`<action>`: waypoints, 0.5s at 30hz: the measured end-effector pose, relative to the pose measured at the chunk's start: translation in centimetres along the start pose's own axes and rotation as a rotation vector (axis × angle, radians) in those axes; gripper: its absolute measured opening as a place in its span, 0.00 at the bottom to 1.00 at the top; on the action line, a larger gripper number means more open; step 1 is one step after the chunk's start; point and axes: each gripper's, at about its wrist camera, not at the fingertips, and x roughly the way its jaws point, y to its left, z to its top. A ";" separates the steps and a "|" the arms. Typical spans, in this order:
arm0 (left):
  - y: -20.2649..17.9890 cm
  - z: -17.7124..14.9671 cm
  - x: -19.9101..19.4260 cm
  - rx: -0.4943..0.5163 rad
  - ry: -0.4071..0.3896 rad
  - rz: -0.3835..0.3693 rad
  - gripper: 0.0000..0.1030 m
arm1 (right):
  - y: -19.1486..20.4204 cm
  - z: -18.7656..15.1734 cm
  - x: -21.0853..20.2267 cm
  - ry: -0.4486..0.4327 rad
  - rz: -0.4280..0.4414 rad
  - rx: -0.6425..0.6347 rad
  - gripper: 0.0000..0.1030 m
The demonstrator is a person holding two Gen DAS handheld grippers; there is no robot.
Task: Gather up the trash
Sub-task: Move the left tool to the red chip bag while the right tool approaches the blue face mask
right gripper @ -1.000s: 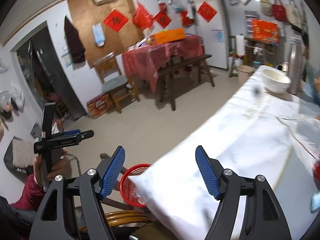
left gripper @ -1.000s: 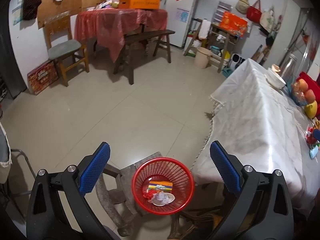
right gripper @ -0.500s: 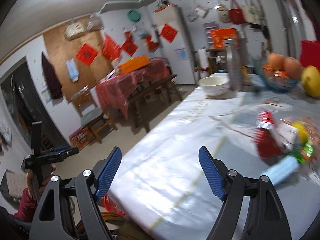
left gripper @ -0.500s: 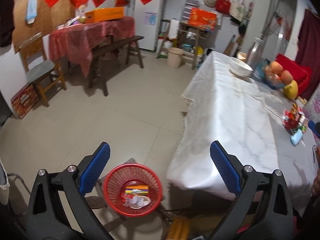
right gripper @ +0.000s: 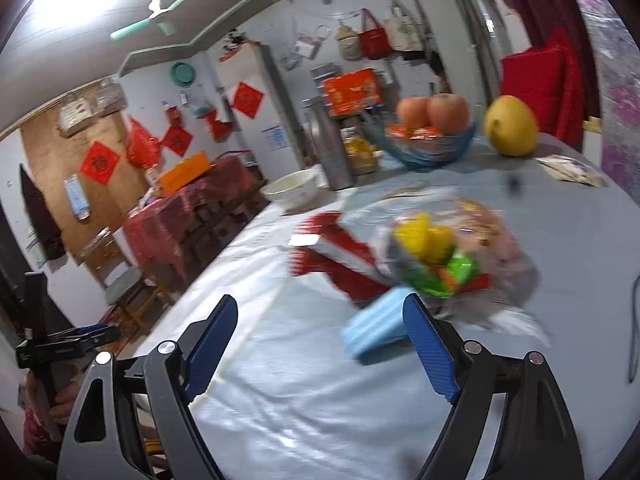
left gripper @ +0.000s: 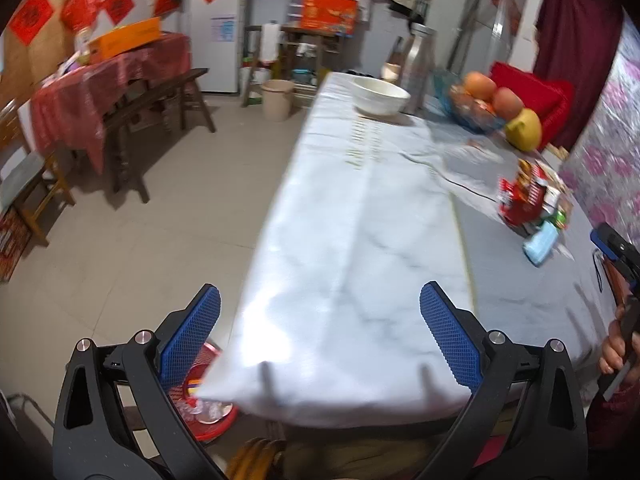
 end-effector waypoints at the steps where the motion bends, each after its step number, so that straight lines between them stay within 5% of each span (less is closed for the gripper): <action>1: -0.7 -0.1 0.3 0.009 0.003 -0.006 0.93 | -0.4 0.0 0.0 -0.001 -0.009 0.007 0.81; 15: -9.9 1.6 6.2 0.111 0.083 -0.115 0.93 | -6.1 -1.1 0.7 0.000 -0.218 0.028 0.88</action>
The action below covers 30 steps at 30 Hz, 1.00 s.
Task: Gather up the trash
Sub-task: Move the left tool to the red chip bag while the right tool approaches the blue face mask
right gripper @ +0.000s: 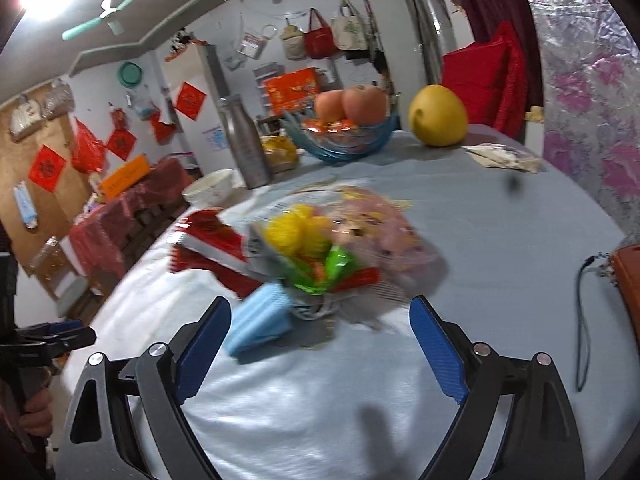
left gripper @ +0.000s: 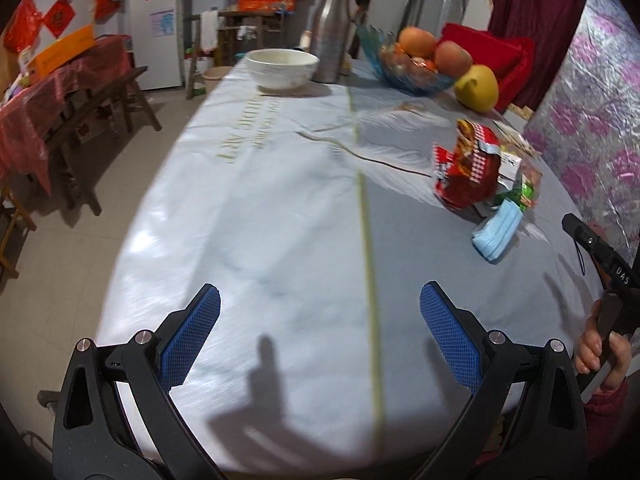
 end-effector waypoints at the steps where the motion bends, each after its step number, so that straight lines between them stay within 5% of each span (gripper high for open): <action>1: -0.3 0.1 0.3 0.006 0.002 -0.003 0.93 | -0.3 0.0 0.3 -0.003 -0.022 -0.002 0.90; 3: -1.1 0.4 1.0 0.019 0.007 -0.005 0.93 | -0.8 -0.2 0.6 -0.004 -0.069 -0.008 0.91; 11: -5.3 2.3 3.4 0.080 0.023 -0.062 0.93 | -2.5 -0.5 2.3 0.093 -0.007 0.093 0.94; 21: -11.0 7.4 6.8 0.113 0.011 -0.127 0.93 | -2.4 -0.7 2.3 0.102 0.006 0.103 0.94; 27: -11.0 9.9 9.1 0.064 0.007 -0.076 0.93 | -2.5 -0.8 2.4 0.108 0.025 0.111 0.94; 30: -8.6 9.7 9.0 0.019 -0.016 -0.053 0.84 | -2.8 -0.8 2.5 0.115 0.047 0.125 0.94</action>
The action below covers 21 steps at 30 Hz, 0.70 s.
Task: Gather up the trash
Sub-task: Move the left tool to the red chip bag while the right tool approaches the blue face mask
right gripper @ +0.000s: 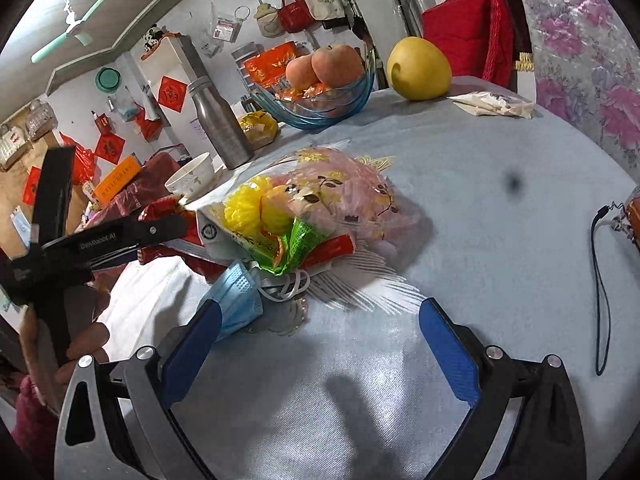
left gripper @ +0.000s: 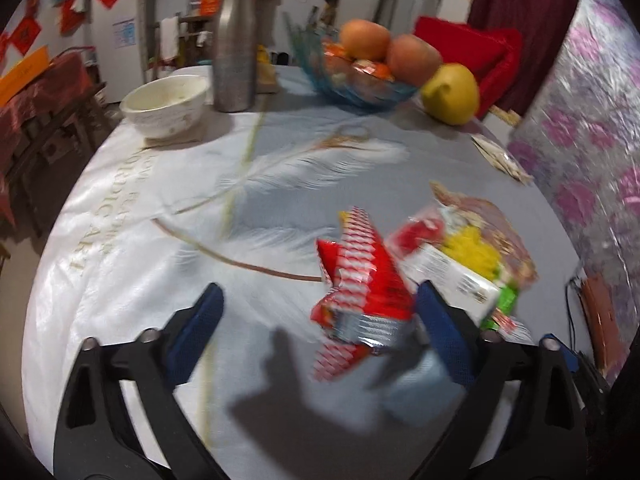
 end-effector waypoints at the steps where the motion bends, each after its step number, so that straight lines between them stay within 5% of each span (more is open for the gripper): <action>1: 1.0 -0.2 -0.4 -0.011 -0.007 0.008 0.82 | -0.2 0.1 0.1 0.004 0.009 0.007 0.94; 9: 7.6 -2.6 -4.4 -0.112 -0.041 0.037 0.82 | -0.5 -0.2 0.5 0.038 0.039 0.036 0.94; 21: 1.8 -4.7 -5.9 0.094 -0.117 -0.005 0.93 | -0.6 -0.1 0.8 0.049 0.046 0.035 0.94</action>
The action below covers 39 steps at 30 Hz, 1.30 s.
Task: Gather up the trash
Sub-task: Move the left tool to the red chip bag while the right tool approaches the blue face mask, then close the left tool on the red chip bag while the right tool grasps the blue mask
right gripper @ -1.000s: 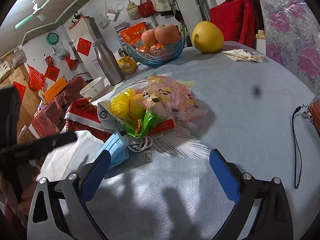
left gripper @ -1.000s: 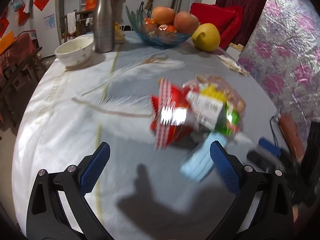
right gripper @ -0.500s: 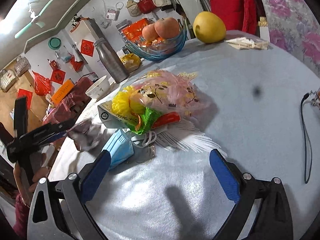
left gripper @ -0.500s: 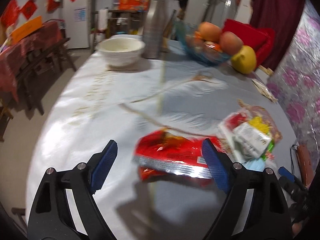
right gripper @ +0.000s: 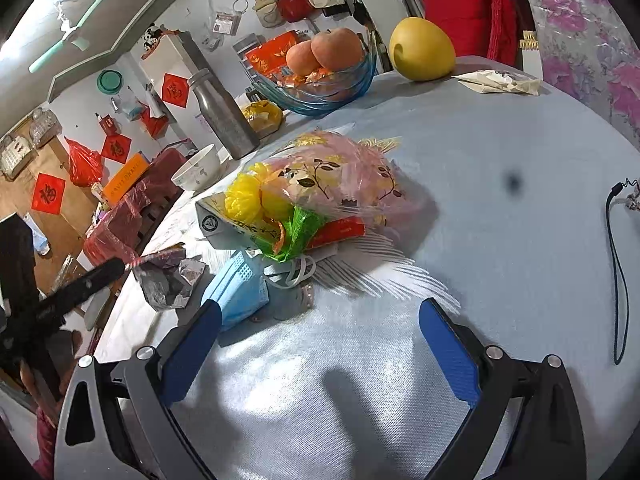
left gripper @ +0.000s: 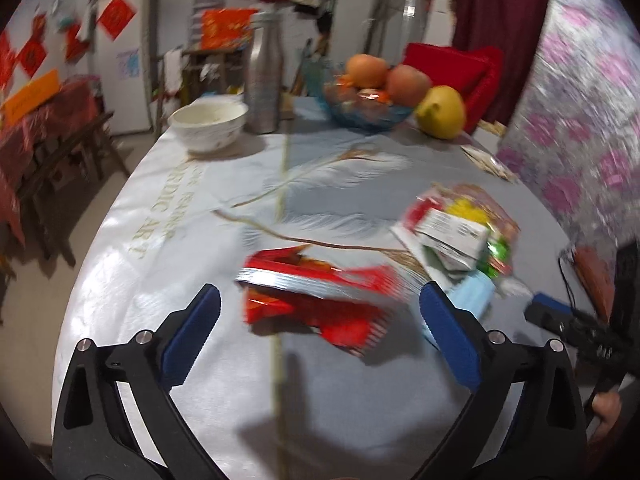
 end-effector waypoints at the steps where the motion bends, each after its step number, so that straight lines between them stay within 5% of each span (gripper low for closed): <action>1: -0.7 0.0 0.2 0.028 0.001 0.010 0.93 | 0.0 0.0 0.0 0.000 0.001 0.000 0.94; 10: -1.4 -0.4 5.5 0.056 0.109 0.165 0.93 | -0.2 0.0 0.1 0.000 0.008 0.007 0.94; 18: 6.0 -1.6 1.8 -0.113 0.100 0.153 0.93 | -0.3 0.0 0.0 -0.002 0.015 0.015 0.94; 24: 2.6 -3.4 -0.4 -0.022 0.084 0.052 0.93 | -0.4 0.0 0.0 -0.002 0.010 0.015 0.94; 29: -0.4 -2.3 2.2 0.053 0.084 0.125 0.93 | -0.5 0.1 0.1 -0.003 0.012 0.015 0.94; 35: 1.6 0.0 5.8 -0.065 0.121 0.162 0.93 | -0.4 0.0 0.0 -0.005 0.016 0.014 0.94; 39: 4.3 -0.6 6.2 -0.162 0.137 0.091 0.71 | -0.4 0.0 0.0 -0.008 0.027 0.017 0.94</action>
